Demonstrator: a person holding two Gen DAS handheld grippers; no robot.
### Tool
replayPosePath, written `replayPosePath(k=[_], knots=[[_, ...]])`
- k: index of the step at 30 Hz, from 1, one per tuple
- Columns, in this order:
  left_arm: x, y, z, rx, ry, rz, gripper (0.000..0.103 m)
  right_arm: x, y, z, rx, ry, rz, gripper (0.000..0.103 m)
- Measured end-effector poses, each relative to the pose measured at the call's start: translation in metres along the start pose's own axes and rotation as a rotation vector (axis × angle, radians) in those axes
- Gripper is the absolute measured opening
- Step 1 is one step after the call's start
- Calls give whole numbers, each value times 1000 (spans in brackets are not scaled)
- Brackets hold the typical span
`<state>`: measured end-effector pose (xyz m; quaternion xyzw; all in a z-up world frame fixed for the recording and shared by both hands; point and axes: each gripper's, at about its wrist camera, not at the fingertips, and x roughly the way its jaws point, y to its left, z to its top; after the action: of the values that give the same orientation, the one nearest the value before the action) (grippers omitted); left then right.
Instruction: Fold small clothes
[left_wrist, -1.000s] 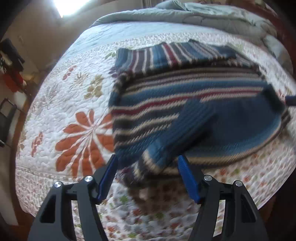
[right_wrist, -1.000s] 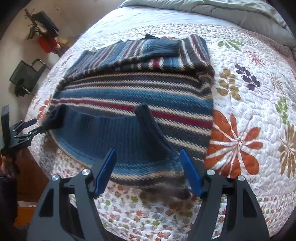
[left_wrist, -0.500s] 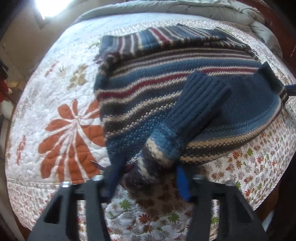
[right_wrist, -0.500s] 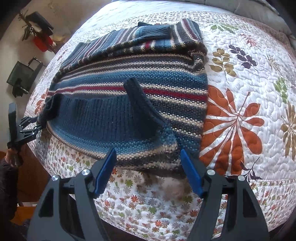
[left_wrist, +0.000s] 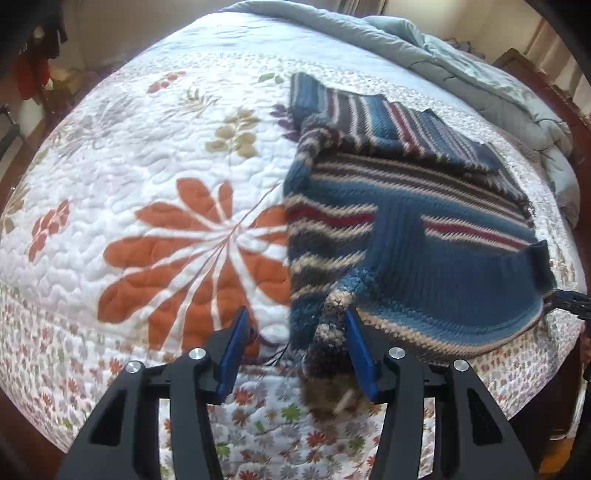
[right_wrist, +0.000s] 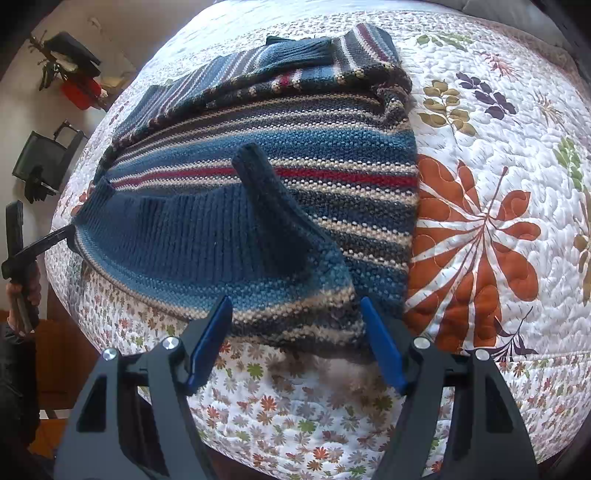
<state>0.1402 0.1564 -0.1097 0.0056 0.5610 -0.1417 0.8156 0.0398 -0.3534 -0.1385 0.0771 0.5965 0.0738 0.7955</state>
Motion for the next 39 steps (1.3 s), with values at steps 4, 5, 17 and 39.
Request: replayPosePath(k=[4, 5, 17, 39], knots=[[-13, -2, -16, 13, -39, 12, 61, -3, -1, -2, 0, -2, 9, 72], [-16, 0, -20, 4, -45, 0, 63, -5, 0, -3, -5, -3, 13, 72], [8, -40, -7, 78, -27, -2, 66, 1, 9, -2, -88, 15, -54, 70], [21, -57, 4, 81, 11, -24, 70, 3, -16, -5, -66, 62, -40, 31]])
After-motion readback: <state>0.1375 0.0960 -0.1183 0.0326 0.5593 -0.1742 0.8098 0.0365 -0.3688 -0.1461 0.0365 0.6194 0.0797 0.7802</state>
